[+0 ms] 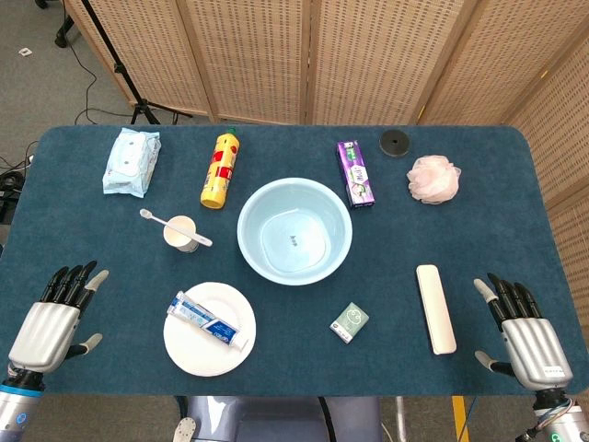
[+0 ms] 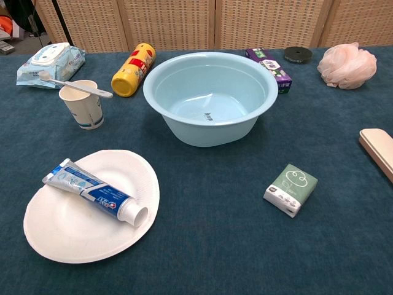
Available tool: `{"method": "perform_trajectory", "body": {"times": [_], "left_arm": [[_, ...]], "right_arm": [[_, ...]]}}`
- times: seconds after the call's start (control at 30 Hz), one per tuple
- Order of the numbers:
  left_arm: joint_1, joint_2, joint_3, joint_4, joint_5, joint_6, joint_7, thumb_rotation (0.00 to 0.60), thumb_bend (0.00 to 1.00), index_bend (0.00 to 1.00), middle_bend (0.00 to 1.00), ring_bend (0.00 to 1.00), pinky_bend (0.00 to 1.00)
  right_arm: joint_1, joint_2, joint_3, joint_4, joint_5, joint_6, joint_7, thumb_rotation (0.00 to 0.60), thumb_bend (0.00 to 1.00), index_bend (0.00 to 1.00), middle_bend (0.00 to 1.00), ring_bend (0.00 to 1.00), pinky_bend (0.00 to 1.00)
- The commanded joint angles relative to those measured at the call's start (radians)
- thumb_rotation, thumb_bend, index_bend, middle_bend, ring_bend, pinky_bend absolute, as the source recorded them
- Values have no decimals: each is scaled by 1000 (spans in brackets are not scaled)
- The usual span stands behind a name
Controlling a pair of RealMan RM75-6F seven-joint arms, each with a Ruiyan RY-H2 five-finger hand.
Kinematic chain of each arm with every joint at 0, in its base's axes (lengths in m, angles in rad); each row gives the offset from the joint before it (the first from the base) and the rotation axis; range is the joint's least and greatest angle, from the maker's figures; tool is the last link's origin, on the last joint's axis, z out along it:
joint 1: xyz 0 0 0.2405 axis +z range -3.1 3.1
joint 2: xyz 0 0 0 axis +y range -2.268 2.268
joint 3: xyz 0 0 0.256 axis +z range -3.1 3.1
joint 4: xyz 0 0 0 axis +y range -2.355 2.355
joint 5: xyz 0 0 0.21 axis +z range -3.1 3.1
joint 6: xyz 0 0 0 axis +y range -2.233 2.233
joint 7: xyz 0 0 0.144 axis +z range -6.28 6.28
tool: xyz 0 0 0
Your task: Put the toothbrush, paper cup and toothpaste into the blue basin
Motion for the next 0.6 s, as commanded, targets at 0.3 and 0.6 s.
{"method": "perform_trajectory", "body": {"times": [0.3,0.6], "left_arm": [[4,3,6,-12,13,8,6,600,141,0,0,0,33],[2,3,5,-7,11,2,5,600,141,0,0,0,33]], "right_arm": [[-3,3,-7,-1,-16,4,5,600,93,0,0,0,0],[-1,0,-7,-6,-16,0,-5,600,93,0,0,0,0]]}}
